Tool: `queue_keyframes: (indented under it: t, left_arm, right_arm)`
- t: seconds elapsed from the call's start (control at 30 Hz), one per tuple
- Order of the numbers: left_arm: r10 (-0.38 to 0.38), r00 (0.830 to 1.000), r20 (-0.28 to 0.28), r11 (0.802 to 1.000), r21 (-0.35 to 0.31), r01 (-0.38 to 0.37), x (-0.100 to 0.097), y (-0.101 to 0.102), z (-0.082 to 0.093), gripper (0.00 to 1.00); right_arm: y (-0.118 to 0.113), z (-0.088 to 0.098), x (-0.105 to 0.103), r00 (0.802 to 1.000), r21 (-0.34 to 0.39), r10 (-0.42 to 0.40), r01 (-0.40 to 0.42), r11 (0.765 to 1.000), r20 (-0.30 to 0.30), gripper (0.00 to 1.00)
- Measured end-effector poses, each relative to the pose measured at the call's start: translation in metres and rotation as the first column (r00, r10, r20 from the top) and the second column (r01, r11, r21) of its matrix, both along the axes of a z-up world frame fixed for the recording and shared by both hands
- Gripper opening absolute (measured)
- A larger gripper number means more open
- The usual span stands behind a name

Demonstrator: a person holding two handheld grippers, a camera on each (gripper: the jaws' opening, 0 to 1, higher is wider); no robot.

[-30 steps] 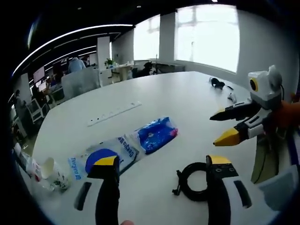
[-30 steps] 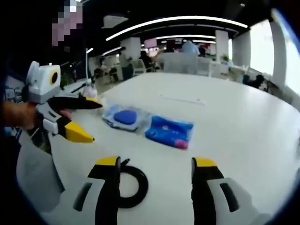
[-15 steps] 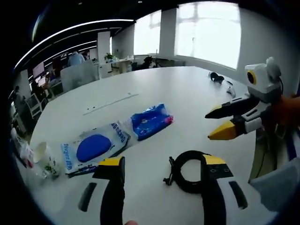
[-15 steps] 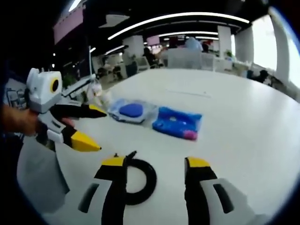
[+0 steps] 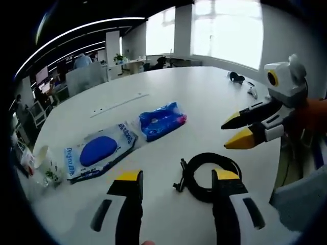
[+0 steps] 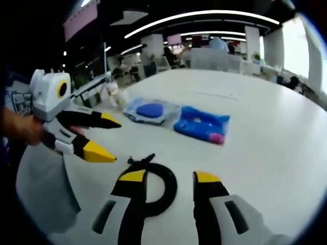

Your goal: Arrange the tabletop items into an orderly group along one side of the table until the central work area is clear of visible clutter.

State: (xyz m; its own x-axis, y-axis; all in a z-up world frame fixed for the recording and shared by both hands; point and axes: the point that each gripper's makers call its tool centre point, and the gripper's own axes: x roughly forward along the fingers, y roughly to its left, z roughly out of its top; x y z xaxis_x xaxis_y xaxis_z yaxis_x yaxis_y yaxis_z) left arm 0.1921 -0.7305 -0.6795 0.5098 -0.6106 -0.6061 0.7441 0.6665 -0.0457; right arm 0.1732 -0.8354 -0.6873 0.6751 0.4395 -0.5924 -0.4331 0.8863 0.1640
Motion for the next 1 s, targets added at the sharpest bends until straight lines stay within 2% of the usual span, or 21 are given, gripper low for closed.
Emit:
queue_keyframes:
  t: [0.27,0.53,0.77,1.0]
  left_arm:
    - [0.01,1.0,-0.007,1.0,0.015,-0.01,-0.002,-0.001,-0.005,0.48]
    - [0.018,0.999,-0.04,0.999,0.035,-0.017,-0.013,-0.004,-0.018,0.44]
    - [0.042,0.998,-0.045,0.998,0.044,-0.04,-0.015,-0.005,-0.024,0.43]
    - [0.092,0.991,-0.1,0.996,0.026,-0.09,-0.019,-0.01,-0.034,0.4]
  right_arm:
    - [0.006,-0.012,-0.004,0.998,-0.009,0.052,-0.052,0.999,-0.024,0.27]
    - [0.007,-0.025,-0.007,0.996,0.006,0.074,-0.074,0.997,-0.046,0.25]
    - [0.007,-0.031,-0.008,0.994,0.015,0.086,-0.085,0.996,-0.06,0.24]
    - [0.007,-0.036,-0.01,0.992,0.015,0.099,-0.098,0.995,-0.072,0.23]
